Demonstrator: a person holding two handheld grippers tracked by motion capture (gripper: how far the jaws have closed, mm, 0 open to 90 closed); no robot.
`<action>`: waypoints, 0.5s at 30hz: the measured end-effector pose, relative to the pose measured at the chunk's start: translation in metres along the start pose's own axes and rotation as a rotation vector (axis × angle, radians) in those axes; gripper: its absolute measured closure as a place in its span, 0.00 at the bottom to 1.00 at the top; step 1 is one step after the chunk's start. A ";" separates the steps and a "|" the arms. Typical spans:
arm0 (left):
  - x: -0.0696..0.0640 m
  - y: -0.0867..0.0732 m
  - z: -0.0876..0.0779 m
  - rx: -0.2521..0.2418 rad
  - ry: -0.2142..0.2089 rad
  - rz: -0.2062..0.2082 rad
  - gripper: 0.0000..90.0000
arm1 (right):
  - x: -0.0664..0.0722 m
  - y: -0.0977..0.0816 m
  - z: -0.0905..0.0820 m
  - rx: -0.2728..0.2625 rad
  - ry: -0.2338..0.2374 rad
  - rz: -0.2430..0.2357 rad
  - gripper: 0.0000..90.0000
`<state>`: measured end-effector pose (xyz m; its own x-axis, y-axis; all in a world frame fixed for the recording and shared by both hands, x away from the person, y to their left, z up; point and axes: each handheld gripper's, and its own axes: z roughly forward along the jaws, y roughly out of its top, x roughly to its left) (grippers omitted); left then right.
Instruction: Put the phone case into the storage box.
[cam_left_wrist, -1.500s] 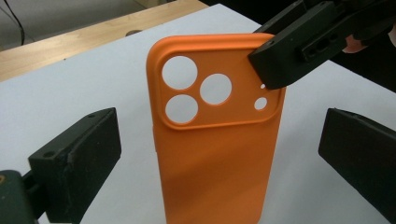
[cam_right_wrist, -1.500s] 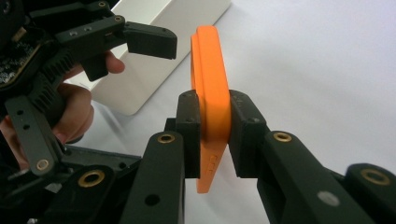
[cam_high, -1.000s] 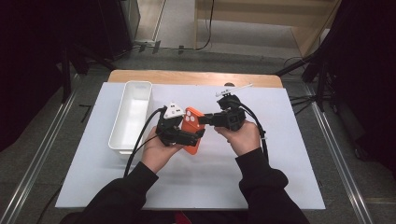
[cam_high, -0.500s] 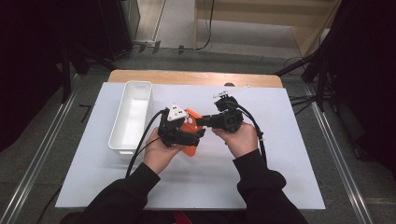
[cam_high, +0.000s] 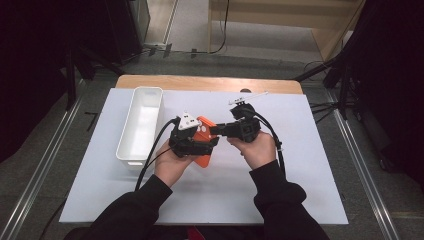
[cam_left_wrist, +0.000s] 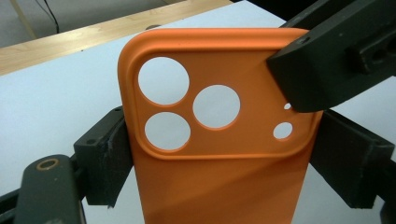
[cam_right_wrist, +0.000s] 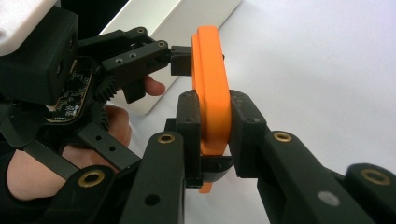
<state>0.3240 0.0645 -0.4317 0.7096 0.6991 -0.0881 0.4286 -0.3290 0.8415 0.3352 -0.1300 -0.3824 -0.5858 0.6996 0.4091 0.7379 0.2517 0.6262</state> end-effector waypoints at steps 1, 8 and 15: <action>0.000 0.000 0.000 0.000 0.000 0.000 0.17 | 0.000 0.000 0.000 0.001 0.000 0.001 0.83; -0.001 0.001 -0.001 0.003 0.000 -0.002 0.18 | 0.001 0.000 -0.001 -0.003 0.003 -0.004 0.83; 0.000 0.003 -0.002 0.012 -0.002 0.007 0.18 | 0.001 0.000 -0.001 -0.004 0.006 -0.006 0.82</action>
<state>0.3239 0.0648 -0.4278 0.7135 0.6957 -0.0829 0.4302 -0.3416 0.8356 0.3341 -0.1301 -0.3813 -0.5921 0.6941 0.4095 0.7333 0.2532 0.6310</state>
